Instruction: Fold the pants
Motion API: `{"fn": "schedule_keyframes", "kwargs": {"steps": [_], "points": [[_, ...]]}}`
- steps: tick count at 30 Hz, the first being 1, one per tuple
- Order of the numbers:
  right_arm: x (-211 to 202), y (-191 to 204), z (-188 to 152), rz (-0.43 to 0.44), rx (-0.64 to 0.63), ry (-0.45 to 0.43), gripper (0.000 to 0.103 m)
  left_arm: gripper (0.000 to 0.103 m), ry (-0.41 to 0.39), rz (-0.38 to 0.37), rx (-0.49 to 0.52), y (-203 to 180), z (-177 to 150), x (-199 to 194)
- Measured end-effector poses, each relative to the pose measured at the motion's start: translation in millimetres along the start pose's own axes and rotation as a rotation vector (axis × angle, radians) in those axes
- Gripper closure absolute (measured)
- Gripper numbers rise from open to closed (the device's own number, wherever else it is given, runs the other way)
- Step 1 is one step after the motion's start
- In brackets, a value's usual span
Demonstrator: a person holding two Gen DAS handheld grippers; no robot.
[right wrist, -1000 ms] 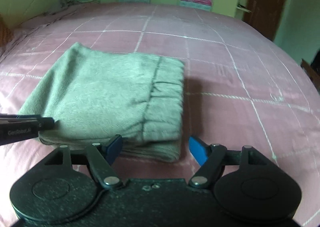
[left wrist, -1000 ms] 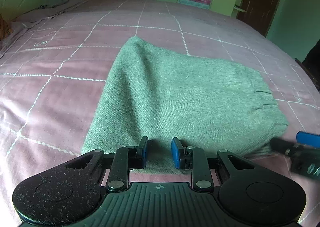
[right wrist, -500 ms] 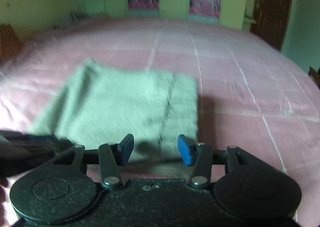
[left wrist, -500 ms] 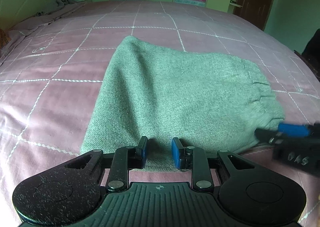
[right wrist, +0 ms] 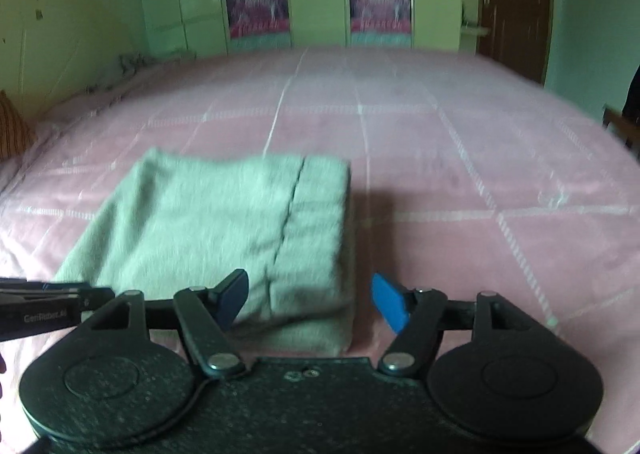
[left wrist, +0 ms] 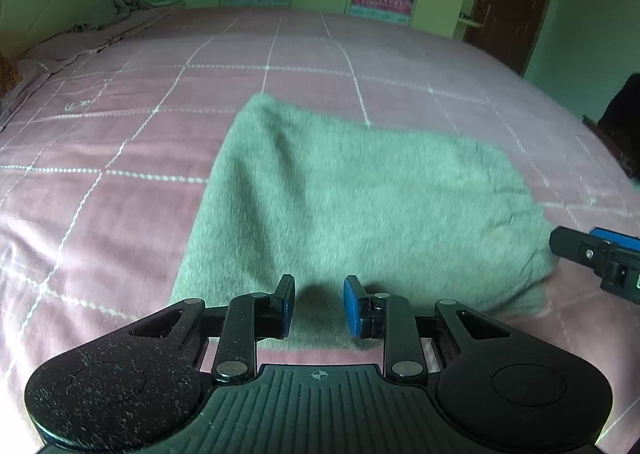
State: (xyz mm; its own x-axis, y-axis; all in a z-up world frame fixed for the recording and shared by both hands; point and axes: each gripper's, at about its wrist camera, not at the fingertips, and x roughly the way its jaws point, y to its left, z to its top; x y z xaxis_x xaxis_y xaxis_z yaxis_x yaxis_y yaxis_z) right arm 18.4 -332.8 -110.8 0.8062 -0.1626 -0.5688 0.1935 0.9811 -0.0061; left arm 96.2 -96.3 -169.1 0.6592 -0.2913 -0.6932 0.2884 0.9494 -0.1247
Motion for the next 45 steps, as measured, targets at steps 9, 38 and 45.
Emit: {"fn": "schedule_keyframes", "kwargs": {"steps": [9, 38, 45], "points": [[32.2, 27.3, 5.1, -0.029, -0.161, 0.06, 0.053, 0.075, 0.051, 0.007, 0.015, -2.8, -1.5, 23.0], [60.7, -22.4, 19.5, 0.129, 0.141, 0.252, 0.022, 0.042, 0.072, 0.016, -0.074, 69.5, 43.8, 25.9], [95.6, -58.4, 8.7, 0.26, 0.402, 0.39, 0.018, 0.042, 0.188, -0.101, -0.157, 104.0, 46.8, 60.8]]}}
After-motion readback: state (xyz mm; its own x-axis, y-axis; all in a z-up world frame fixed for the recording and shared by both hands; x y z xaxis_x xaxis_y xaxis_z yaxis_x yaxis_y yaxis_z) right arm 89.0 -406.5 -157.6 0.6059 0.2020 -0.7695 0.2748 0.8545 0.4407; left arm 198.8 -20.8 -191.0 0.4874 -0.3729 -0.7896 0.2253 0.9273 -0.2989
